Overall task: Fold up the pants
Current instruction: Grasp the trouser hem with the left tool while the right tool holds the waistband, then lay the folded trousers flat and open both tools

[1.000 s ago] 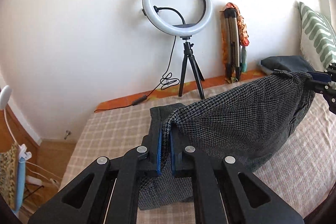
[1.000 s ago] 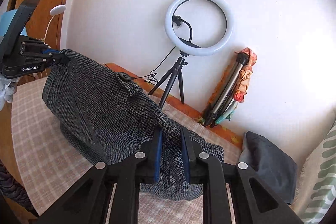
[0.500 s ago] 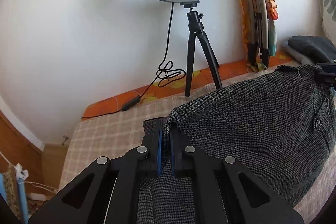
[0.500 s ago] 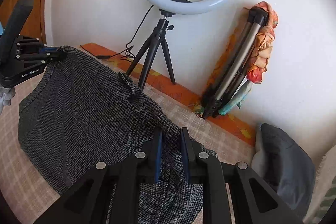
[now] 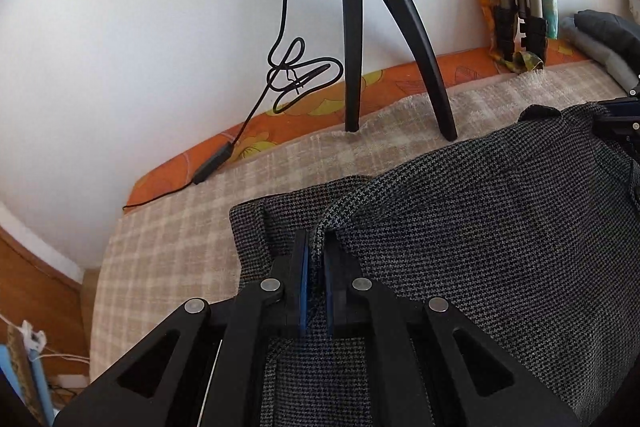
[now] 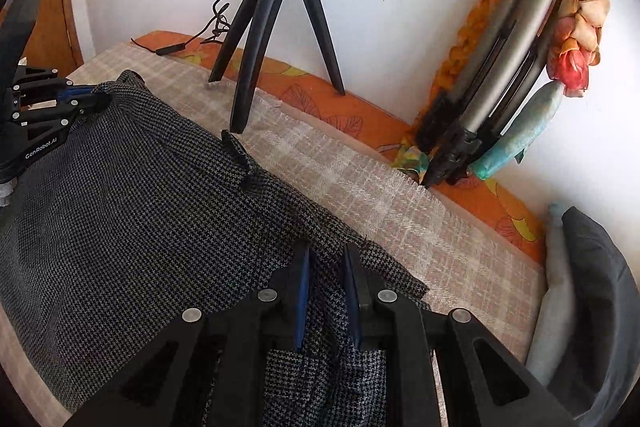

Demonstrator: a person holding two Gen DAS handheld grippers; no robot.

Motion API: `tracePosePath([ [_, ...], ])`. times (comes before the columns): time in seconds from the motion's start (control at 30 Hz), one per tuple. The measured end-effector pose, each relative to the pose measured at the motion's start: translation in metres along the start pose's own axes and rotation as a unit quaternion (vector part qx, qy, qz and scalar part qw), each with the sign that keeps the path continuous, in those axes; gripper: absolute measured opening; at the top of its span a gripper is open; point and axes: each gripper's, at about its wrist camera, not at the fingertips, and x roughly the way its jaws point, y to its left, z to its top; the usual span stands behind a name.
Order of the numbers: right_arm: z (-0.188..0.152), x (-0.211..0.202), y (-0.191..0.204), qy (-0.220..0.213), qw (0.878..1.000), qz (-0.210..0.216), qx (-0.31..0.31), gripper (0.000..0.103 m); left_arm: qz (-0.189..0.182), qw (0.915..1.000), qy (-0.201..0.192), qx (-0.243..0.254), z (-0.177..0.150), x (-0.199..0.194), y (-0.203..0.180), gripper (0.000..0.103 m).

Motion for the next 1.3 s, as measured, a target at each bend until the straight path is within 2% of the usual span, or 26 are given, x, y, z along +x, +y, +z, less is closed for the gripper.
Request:
tracePosePath([
  [0.13,0.0,0.001,-0.003,-0.001,1.0,0.004,0.011,0.016,-0.007,0.9999,0.006,-0.01,0.004,0.002,0.004,0.012],
  [0.23,0.001,-0.001,-0.005,-0.004,1.0,0.0,0.018,0.022,0.016,0.9998,0.003,-0.013,0.009,-0.001,0.007,0.034],
  [0.27,0.001,-0.002,-0.007,-0.005,1.0,-0.005,0.023,0.029,0.032,0.9994,0.0,-0.015,0.01,-0.003,0.011,0.05],
  [0.3,0.001,-0.003,-0.01,-0.006,0.999,-0.008,0.03,0.037,0.046,0.9988,-0.004,-0.018,0.012,-0.005,0.016,0.061],
  [0.43,0.001,-0.01,-0.021,-0.01,0.998,-0.01,0.064,0.05,0.072,0.9955,-0.008,-0.06,0.017,-0.016,0.05,0.061],
  [0.47,0.0,-0.013,-0.022,-0.013,0.997,-0.017,0.07,0.057,0.078,0.9941,-0.011,-0.075,0.017,-0.021,0.059,0.061],
  [0.5,0.0,-0.017,-0.023,-0.017,0.997,-0.023,0.075,0.061,0.079,0.9929,-0.015,-0.088,0.016,-0.027,0.069,0.061],
  [0.6,-0.003,-0.03,-0.029,-0.024,0.995,-0.046,0.091,0.062,0.072,0.9905,-0.021,-0.115,0.009,-0.044,0.091,0.061],
  [0.7,-0.01,-0.047,-0.041,-0.03,0.991,-0.045,0.119,0.063,0.05,0.99,-0.022,-0.13,-0.003,-0.063,0.103,0.061],
  [0.87,-0.033,-0.086,-0.044,-0.048,0.988,-0.014,0.146,0.067,0.003,0.9888,-0.019,-0.148,-0.037,-0.094,0.103,0.069],
  [1.03,-0.059,-0.121,-0.029,-0.056,0.987,-0.006,0.15,0.073,-0.041,0.9836,-0.003,-0.176,-0.071,-0.114,0.094,0.07],
  [1.17,-0.086,-0.139,-0.022,-0.053,0.982,-0.013,0.183,0.08,-0.048,0.9836,0.001,-0.174,-0.088,-0.123,0.084,0.07],
  [1.3,-0.119,-0.141,-0.024,-0.033,0.966,-0.016,0.257,0.083,-0.053,0.9871,-0.003,-0.151,-0.084,-0.134,0.067,0.07],
])
